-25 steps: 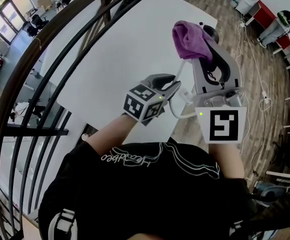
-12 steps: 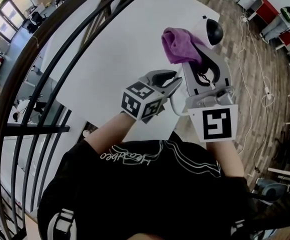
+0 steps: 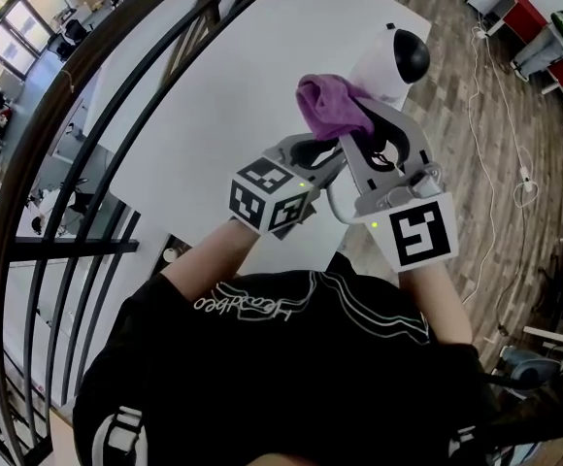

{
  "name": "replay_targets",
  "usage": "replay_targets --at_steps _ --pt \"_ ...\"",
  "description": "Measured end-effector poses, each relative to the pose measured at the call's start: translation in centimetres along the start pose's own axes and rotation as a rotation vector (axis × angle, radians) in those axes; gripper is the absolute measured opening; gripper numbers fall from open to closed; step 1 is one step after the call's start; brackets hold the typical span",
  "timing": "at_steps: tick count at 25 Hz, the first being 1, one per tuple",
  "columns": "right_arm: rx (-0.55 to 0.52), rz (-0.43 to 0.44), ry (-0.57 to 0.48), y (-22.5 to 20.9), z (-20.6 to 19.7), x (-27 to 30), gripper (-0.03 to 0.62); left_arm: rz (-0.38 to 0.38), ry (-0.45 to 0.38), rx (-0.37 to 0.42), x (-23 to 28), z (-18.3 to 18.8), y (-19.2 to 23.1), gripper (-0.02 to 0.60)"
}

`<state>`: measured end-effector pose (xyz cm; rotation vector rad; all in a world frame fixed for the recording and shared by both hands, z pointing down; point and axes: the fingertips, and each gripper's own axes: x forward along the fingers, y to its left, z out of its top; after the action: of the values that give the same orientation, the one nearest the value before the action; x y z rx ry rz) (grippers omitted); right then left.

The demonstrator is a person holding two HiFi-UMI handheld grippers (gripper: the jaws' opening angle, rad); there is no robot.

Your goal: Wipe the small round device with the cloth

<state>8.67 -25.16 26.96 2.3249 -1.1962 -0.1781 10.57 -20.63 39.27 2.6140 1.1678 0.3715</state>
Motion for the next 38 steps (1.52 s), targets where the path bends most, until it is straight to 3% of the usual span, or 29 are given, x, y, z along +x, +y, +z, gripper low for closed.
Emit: replay_targets --at_steps 12,15,18,28,33,38 --pt "0.145 0.21 -0.075 0.0 0.4 -3.9 0.066 0.066 0.004 0.01 0.1 -0.2 -0.2 0.089" --pt "0.047 0.235 -0.166 -1.5 1.2 -6.4 0.066 0.098 0.004 0.016 0.5 0.0 -0.1 0.087" --pt "-0.104 0.202 -0.231 -3.6 1.4 -8.4 0.066 0.128 0.006 0.039 1.0 0.1 0.1 0.086" --pt "-0.492 0.177 -0.342 -7.3 1.5 -10.5 0.066 0.16 0.025 0.038 1.5 0.1 -1.0 0.084" --pt "-0.54 0.223 -0.394 -7.4 0.5 -9.5 0.067 0.201 0.033 0.05 1.8 0.0 -1.0 0.081" --pt "-0.513 0.28 -0.427 -7.0 -0.1 -8.6 0.066 0.215 0.047 0.075 1.7 0.0 -0.8 0.081"
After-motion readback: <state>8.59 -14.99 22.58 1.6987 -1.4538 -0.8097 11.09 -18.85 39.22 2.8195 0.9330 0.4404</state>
